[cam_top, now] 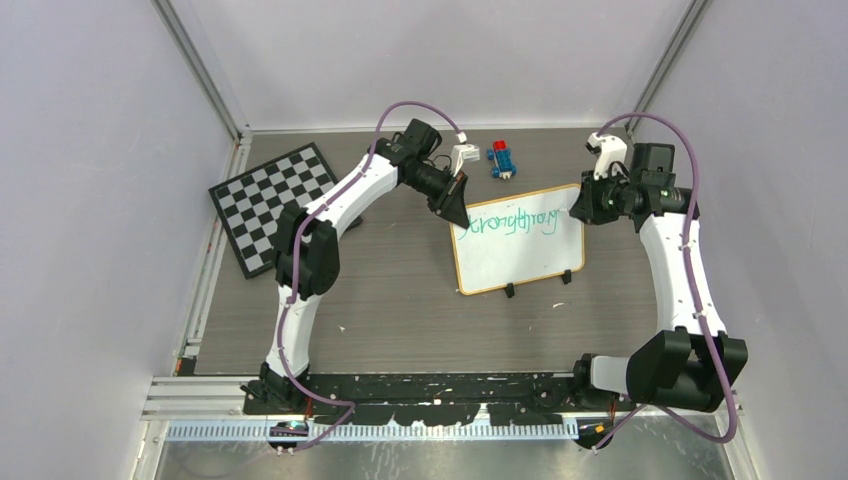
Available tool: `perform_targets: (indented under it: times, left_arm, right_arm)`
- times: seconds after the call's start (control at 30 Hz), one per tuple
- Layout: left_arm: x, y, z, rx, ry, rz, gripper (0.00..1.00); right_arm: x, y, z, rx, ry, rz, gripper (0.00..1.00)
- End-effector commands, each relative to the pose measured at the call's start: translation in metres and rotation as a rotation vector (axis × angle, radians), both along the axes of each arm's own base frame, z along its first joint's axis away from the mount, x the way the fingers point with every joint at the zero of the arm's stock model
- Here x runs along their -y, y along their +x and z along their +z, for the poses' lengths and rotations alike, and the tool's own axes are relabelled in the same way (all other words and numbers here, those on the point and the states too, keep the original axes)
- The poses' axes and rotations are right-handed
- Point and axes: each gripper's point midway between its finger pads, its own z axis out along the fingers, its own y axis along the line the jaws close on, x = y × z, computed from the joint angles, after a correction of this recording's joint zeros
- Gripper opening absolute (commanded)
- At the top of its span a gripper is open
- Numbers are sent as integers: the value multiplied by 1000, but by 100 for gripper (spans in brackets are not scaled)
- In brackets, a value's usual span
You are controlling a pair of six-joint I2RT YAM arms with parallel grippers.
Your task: Write a sentence on the whiteboard
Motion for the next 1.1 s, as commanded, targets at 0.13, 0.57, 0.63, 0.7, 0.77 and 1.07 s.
perform_targets:
  times: [0.13,0.57,0.63,0.7,0.77,1.07]
  left_arm:
    - [2,1,-4,60,24,-12,0]
    - [3,2,-7,57,26,-12,0]
    - [3,2,-8,56,26,-12,0]
    - [3,2,-8,53,26,-11,0]
    - [3,2,-9,50,27,-10,0]
    - [3,2,-7,55,26,-10,0]
  right_arm:
    - [5,20,29,100,-2,-24,0]
    - [13,15,4,57,-44,-41,0]
    - [12,12,0,47,-40,-38,0]
    - [10,9,-5,33,-34,-33,0]
    - [10,7,-9,24,-32,-32,0]
    - [10,7,-7,32,-35,-35,0]
